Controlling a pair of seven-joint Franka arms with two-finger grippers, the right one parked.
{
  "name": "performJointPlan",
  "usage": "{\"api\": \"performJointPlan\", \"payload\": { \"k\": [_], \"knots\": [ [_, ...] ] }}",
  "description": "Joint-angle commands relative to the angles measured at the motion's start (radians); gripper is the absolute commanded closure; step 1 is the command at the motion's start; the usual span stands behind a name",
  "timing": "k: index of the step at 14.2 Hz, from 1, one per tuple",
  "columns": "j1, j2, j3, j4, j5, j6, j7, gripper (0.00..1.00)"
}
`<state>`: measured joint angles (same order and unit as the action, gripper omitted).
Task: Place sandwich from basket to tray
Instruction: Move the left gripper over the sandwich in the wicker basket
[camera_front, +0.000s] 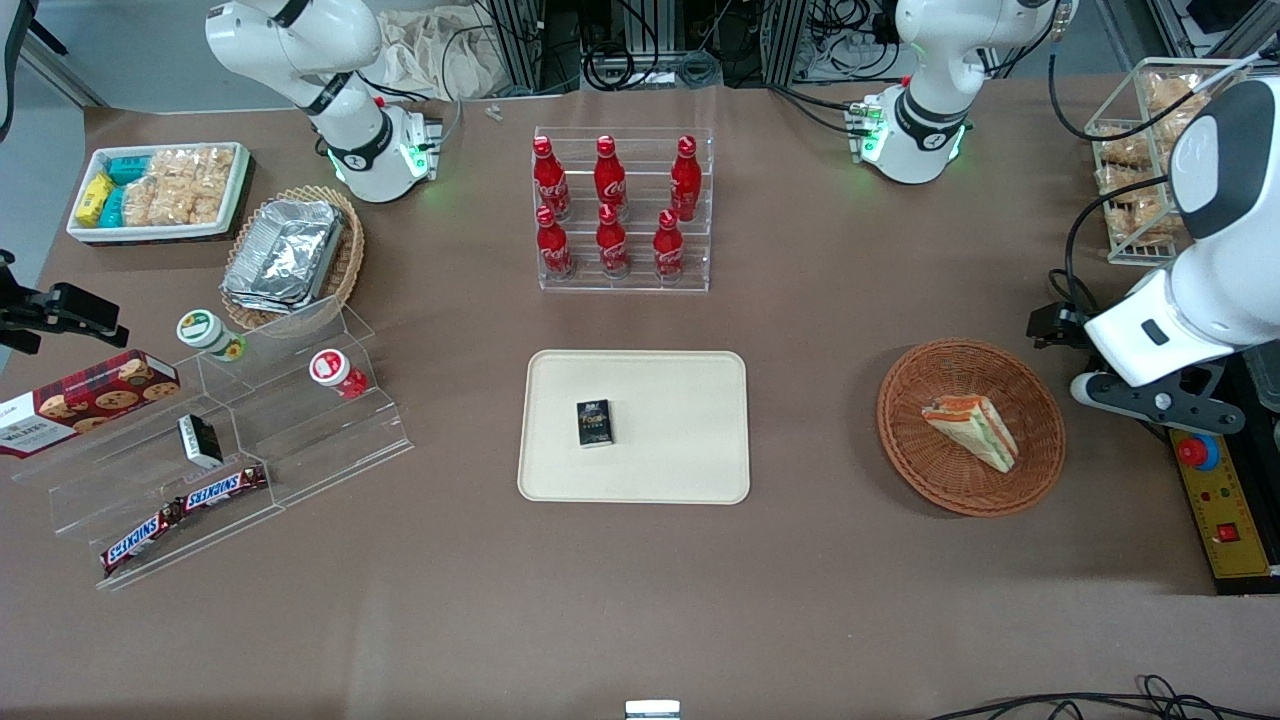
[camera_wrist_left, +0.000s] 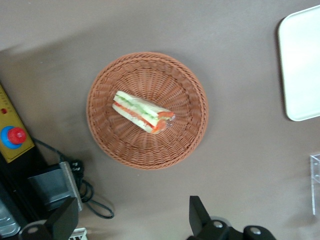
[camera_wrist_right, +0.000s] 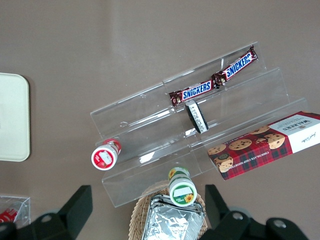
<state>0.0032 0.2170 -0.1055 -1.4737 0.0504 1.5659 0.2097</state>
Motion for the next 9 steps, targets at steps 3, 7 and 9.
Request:
{"api": "performJointPlan", "payload": {
  "k": [3, 7, 9],
  "knots": [
    [0.029, 0.024, 0.000, 0.036, -0.046, -0.012, 0.020, 0.00],
    [0.028, 0.042, 0.001, -0.051, 0.005, 0.072, -0.203, 0.00],
    [0.024, 0.042, 0.000, -0.146, 0.009, 0.188, -0.500, 0.00]
  ]
}}
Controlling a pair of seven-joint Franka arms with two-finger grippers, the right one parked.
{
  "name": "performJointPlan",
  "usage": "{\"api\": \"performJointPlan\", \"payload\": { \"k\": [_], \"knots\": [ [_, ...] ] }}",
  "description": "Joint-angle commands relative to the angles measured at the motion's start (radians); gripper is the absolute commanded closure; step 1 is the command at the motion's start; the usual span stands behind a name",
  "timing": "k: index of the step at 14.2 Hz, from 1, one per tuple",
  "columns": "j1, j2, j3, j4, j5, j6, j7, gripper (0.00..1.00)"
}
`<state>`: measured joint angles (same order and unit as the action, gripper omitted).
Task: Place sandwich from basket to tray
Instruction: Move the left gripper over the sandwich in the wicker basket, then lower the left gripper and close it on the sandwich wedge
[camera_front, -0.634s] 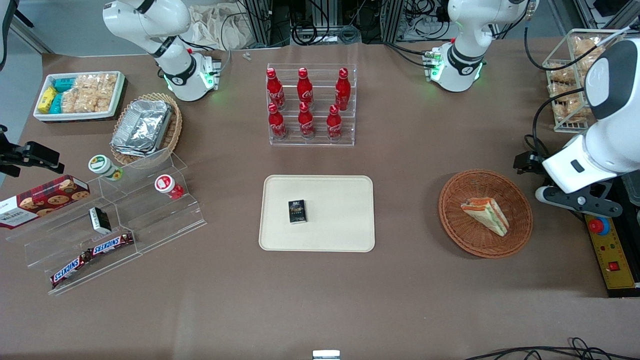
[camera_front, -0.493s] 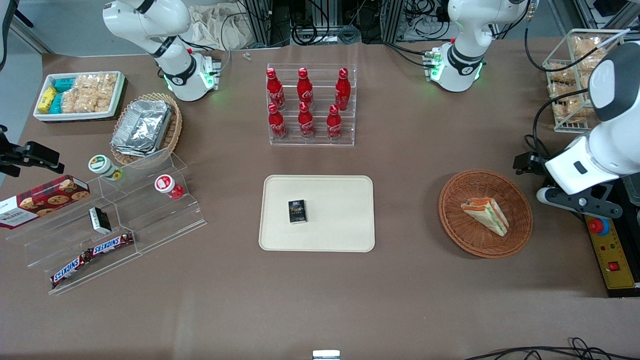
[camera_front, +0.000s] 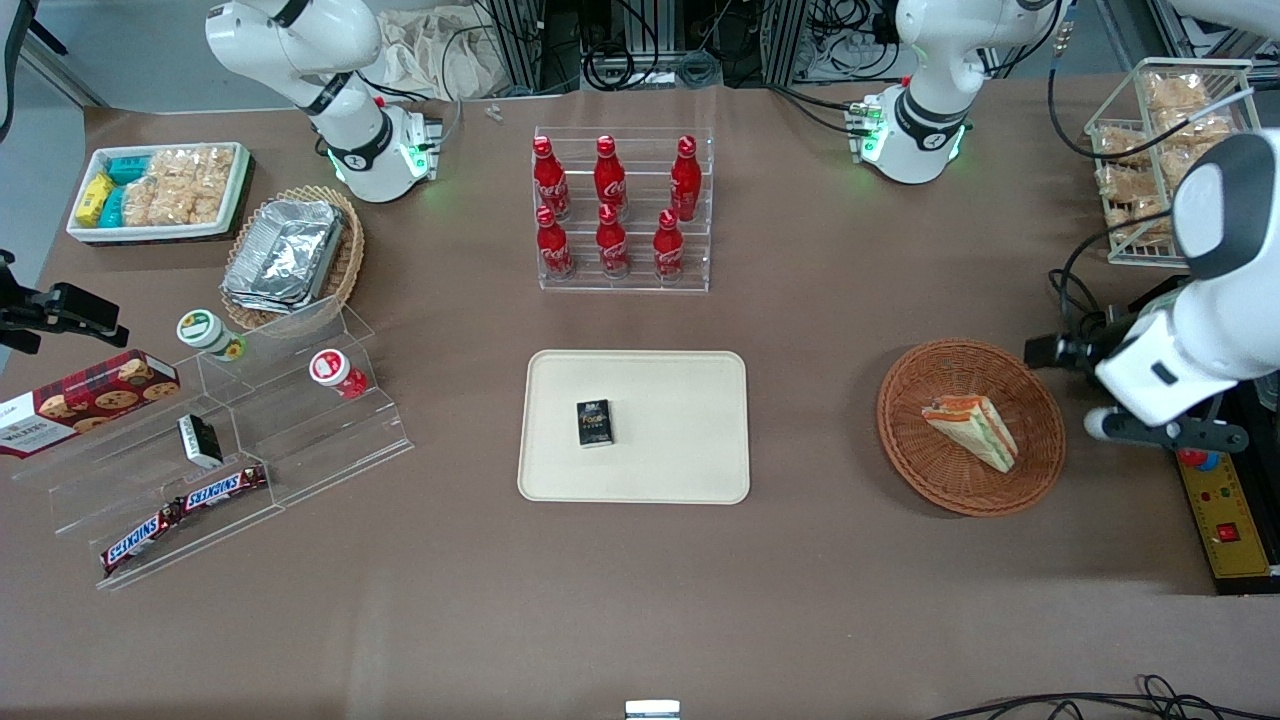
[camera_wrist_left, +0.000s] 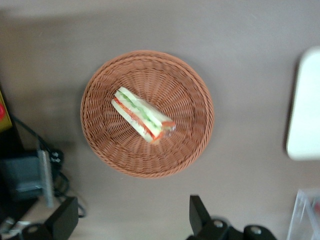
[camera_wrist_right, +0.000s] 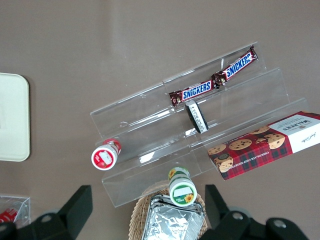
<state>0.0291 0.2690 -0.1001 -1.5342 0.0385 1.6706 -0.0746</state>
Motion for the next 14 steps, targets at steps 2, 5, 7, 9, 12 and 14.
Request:
{"api": "performJointPlan", "payload": {
  "k": [2, 5, 7, 9, 12, 14],
  "knots": [
    [-0.001, -0.027, -0.006, -0.205, 0.021, 0.229, -0.345, 0.00],
    [0.000, -0.028, -0.004, -0.384, 0.026, 0.484, -0.604, 0.00],
    [0.000, -0.001, -0.004, -0.449, 0.026, 0.599, -0.739, 0.00],
    [0.000, 0.041, -0.004, -0.448, 0.026, 0.613, -0.809, 0.00],
    [0.000, 0.078, -0.003, -0.455, 0.026, 0.650, -0.866, 0.00],
    [0.002, 0.079, 0.000, -0.460, 0.027, 0.652, -0.869, 0.00]
  ]
}}
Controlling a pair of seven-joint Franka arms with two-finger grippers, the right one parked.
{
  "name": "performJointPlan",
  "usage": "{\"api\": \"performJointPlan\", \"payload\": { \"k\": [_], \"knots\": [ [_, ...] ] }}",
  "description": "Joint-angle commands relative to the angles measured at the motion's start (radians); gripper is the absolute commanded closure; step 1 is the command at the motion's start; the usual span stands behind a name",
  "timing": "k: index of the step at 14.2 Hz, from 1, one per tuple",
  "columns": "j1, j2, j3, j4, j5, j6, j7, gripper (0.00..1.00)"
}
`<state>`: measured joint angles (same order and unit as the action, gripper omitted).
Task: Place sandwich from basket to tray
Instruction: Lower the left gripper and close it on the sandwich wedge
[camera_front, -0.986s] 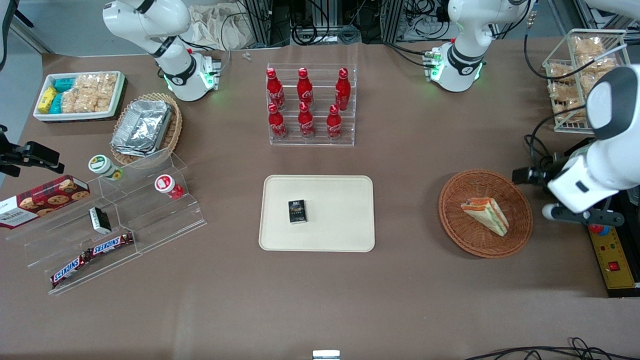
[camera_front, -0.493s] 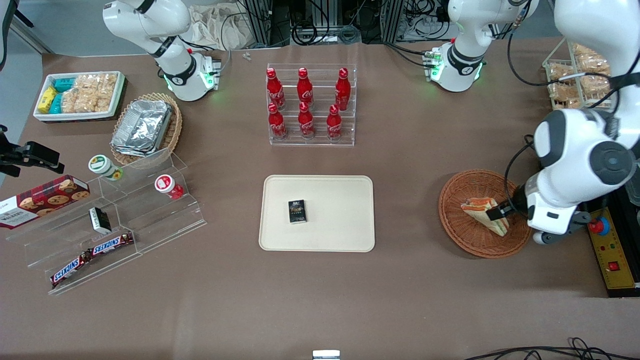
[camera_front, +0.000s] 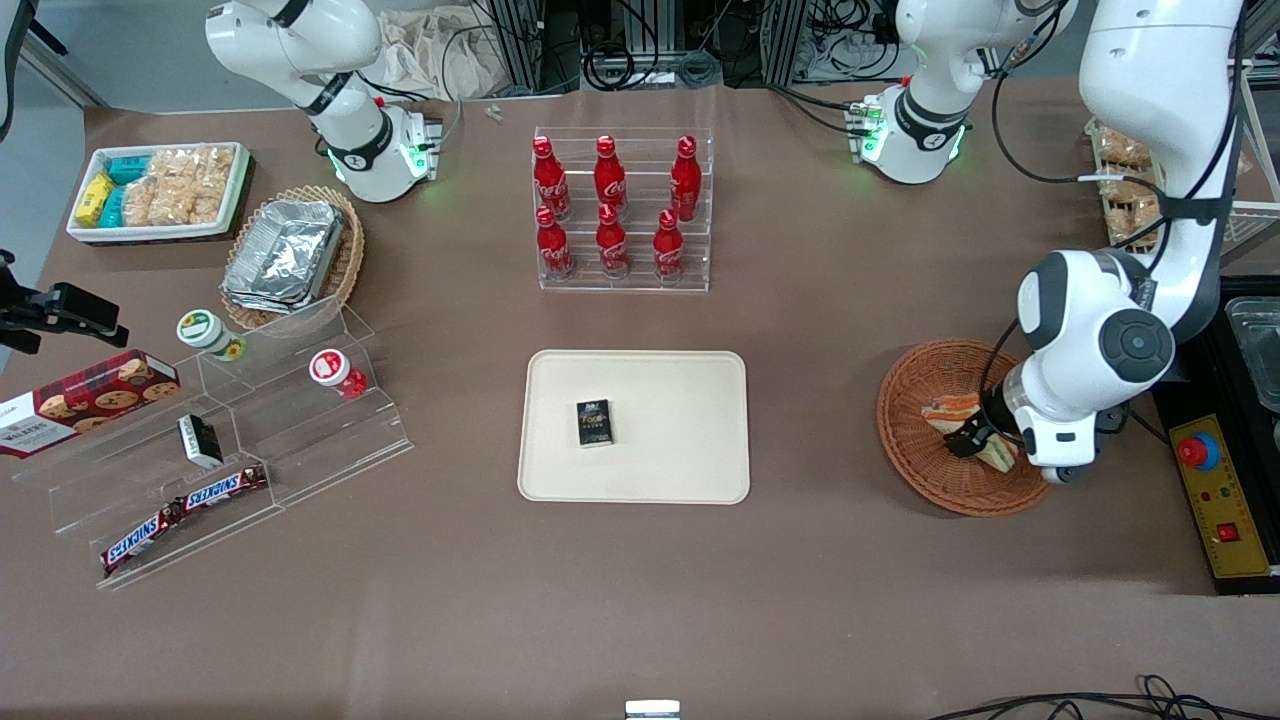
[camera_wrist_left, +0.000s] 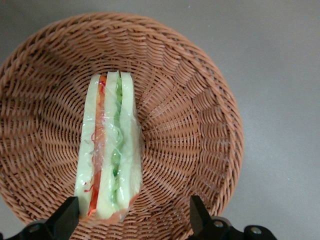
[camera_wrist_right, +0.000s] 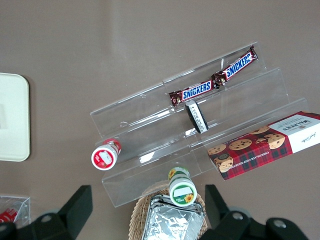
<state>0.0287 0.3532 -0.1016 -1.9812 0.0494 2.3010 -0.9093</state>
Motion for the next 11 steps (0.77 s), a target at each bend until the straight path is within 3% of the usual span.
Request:
{"api": "performJointPlan", "payload": {
  "k": [1, 11],
  "knots": [
    [0.002, -0.003, 0.016, -0.014, 0.017, 0.020, -0.034, 0.00],
    [-0.006, 0.009, 0.039, 0.035, 0.021, -0.020, -0.080, 0.00]
  ]
}}
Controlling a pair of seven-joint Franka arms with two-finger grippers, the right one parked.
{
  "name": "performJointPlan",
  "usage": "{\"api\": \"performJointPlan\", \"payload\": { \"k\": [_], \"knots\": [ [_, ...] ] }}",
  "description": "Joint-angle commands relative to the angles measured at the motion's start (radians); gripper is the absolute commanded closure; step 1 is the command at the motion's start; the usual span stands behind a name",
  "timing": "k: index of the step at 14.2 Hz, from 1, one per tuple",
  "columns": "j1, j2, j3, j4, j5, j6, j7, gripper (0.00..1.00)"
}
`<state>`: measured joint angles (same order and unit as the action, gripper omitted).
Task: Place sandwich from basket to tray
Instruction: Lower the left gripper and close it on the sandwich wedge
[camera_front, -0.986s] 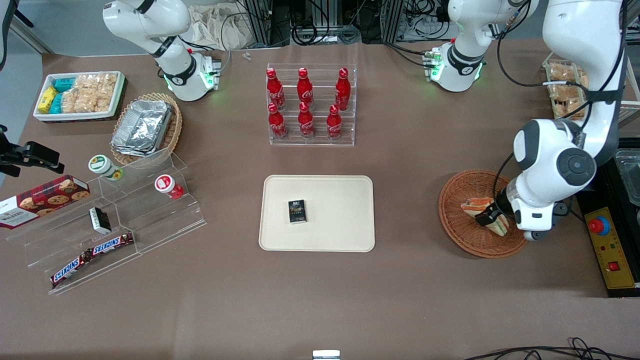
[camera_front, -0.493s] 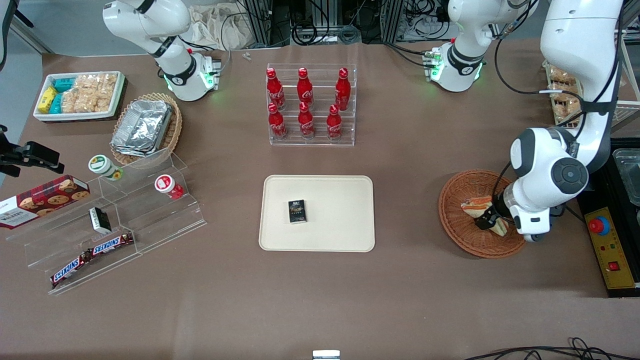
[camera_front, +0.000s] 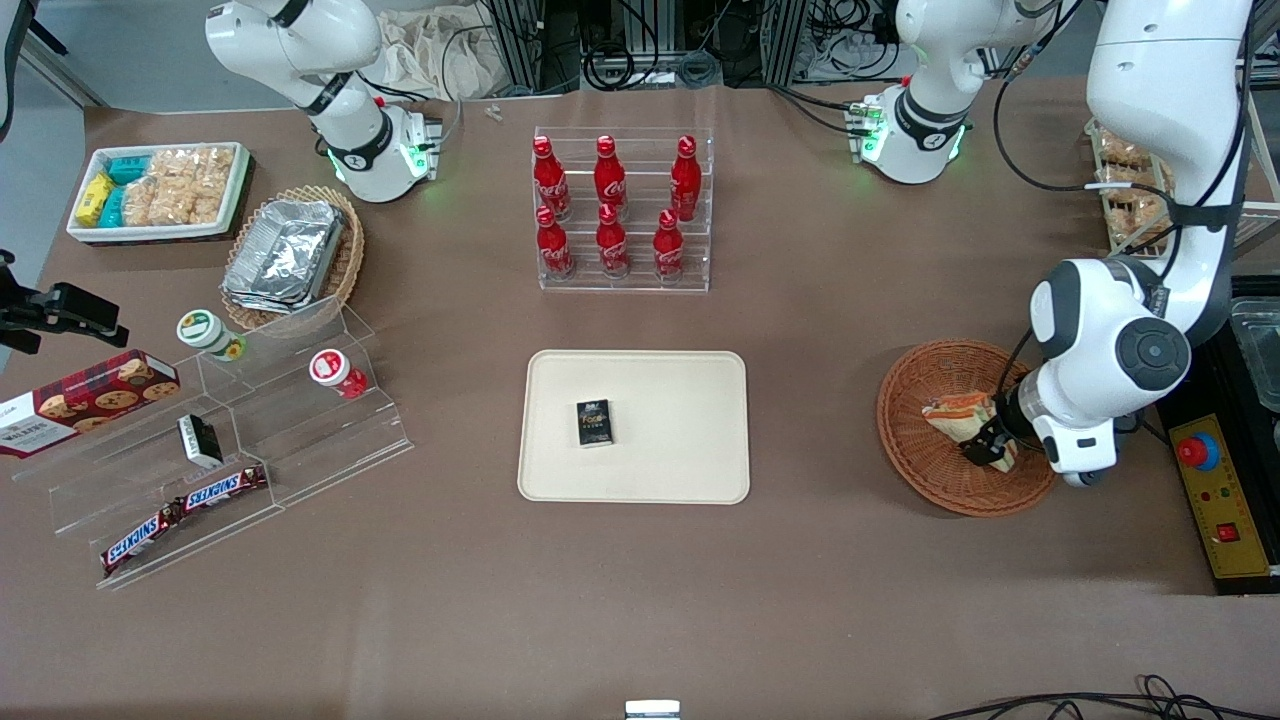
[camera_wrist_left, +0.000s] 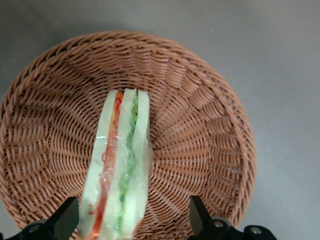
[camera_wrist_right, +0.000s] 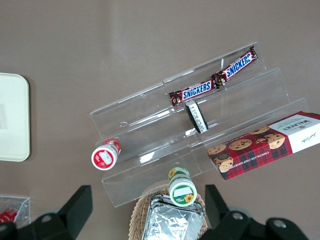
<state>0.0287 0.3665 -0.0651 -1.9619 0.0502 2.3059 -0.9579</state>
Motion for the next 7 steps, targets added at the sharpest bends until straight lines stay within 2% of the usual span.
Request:
{"api": "performJointPlan", "payload": {
  "k": [1, 5, 7],
  "knots": [
    [-0.006, -0.004, 0.002, 0.015, 0.037, -0.026, -0.033, 0.00],
    [-0.006, 0.012, 0.002, -0.024, 0.114, -0.020, -0.105, 0.00],
    [-0.006, 0.034, 0.002, -0.029, 0.126, -0.004, -0.113, 0.00]
  ]
}}
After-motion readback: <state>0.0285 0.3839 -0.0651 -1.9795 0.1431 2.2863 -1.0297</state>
